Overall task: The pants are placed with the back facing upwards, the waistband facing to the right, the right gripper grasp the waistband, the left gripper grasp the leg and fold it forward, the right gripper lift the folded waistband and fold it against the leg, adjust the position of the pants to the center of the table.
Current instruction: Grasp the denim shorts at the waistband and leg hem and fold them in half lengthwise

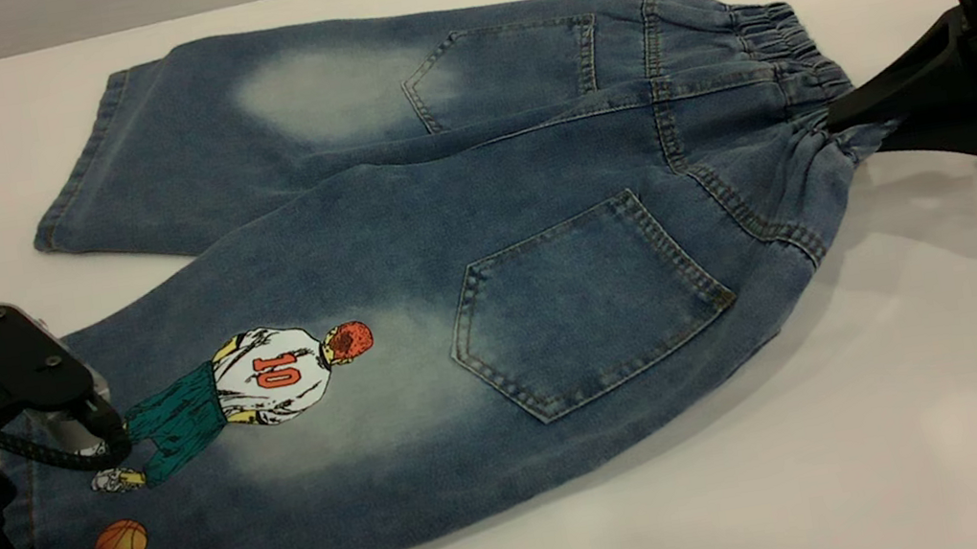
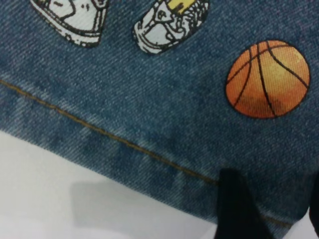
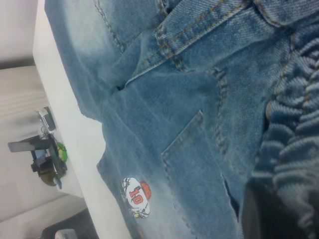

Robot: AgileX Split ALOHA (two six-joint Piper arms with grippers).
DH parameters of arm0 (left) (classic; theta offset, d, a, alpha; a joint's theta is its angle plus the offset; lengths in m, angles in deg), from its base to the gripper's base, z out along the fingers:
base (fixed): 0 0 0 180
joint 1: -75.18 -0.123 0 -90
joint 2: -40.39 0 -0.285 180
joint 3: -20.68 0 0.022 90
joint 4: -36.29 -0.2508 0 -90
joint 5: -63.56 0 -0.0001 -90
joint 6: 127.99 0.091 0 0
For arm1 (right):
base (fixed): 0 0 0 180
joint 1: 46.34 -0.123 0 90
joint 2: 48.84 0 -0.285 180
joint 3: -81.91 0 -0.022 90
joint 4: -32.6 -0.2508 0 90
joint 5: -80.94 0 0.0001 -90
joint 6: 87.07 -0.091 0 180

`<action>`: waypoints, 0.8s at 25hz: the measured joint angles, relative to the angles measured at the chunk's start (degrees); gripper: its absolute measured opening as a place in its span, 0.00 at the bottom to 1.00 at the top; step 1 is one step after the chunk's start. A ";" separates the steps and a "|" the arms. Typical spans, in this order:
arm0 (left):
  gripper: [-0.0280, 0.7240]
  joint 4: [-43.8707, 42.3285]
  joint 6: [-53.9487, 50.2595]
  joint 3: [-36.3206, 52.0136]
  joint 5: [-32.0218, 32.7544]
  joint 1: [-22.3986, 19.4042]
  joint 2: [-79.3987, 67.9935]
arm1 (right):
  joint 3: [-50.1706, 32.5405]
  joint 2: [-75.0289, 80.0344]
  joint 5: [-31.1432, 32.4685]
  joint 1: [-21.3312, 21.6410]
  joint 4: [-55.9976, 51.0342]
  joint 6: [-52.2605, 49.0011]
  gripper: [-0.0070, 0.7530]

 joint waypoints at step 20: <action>0.09 -0.13 -2.75 -4.24 1.00 0.07 6.28 | -1.66 -0.68 11.01 0.05 -1.39 -0.81 0.07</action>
